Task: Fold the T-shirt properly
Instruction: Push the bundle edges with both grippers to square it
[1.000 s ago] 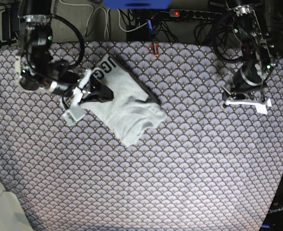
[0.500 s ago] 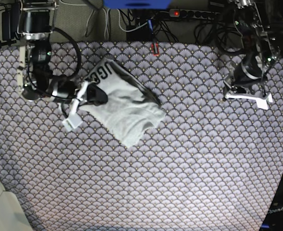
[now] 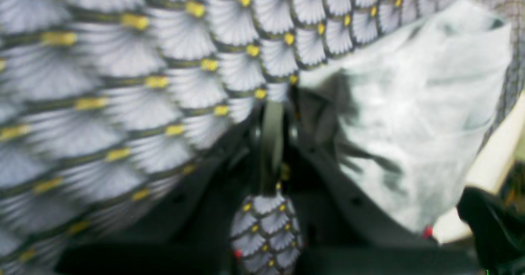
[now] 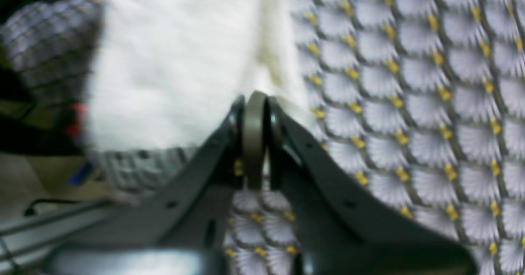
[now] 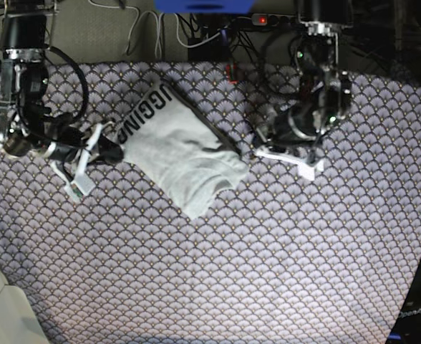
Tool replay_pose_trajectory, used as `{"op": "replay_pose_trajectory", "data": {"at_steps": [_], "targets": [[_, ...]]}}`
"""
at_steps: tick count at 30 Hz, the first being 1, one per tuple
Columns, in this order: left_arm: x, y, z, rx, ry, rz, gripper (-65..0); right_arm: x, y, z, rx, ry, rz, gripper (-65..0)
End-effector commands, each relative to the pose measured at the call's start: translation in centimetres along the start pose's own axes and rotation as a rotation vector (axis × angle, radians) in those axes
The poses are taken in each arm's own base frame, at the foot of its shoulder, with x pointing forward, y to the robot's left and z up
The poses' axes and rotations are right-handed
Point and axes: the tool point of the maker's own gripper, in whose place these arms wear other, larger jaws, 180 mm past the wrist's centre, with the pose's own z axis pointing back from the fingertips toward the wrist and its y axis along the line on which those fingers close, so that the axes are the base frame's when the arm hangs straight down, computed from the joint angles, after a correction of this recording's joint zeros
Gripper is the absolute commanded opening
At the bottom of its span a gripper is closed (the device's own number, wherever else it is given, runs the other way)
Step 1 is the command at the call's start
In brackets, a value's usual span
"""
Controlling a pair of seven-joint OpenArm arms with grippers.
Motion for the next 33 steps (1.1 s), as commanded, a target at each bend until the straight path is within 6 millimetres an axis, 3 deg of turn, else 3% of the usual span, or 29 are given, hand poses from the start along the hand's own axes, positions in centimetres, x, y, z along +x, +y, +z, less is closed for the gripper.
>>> {"op": "replay_pose_trajectory", "data": {"at_steps": [1, 5, 10, 15, 19, 24, 28, 33], "targets": [[1.1, -1.2, -0.3, -0.024, -0.034, -0.013, -64.8, 1.3, -0.8, 0.3, -0.009, -0.034, 0.016, -65.0], [0.3, -2.5, -2.1, -0.027, -0.022, -0.069, -64.8, -0.7, -3.2, 0.1, -0.036, 0.027, -0.044, -65.0], [0.2, -3.5, -3.8, -0.027, -0.026, -0.087, -64.8, -3.0, -3.1, -0.4, -0.033, 0.070, -0.078, -65.0], [0.3, -5.6, -5.9, -0.042, -0.027, -0.065, -64.8, -5.0, 0.5, -1.4, 0.022, 0.076, -0.097, -65.0], [1.1, -8.4, -7.7, -0.061, -0.036, -0.048, -64.8, -5.1, 2.5, -1.9, 0.055, 0.067, -0.097, -65.0], [2.6, -9.3, -9.4, -0.042, -0.071, -0.046, -64.8, -6.2, 7.7, -3.0, 0.165, 0.110, -0.016, -65.0], [3.7, -10.3, -9.0, -0.065, -0.098, -0.043, -64.8, -7.9, 7.6, -2.7, 0.141, 0.163, 0.004, -65.0], [5.2, -9.7, -5.9, -0.103, -0.142, -0.068, -64.8, -8.5, 4.3, -1.0, 0.048, 0.179, -0.005, -65.0]]}}
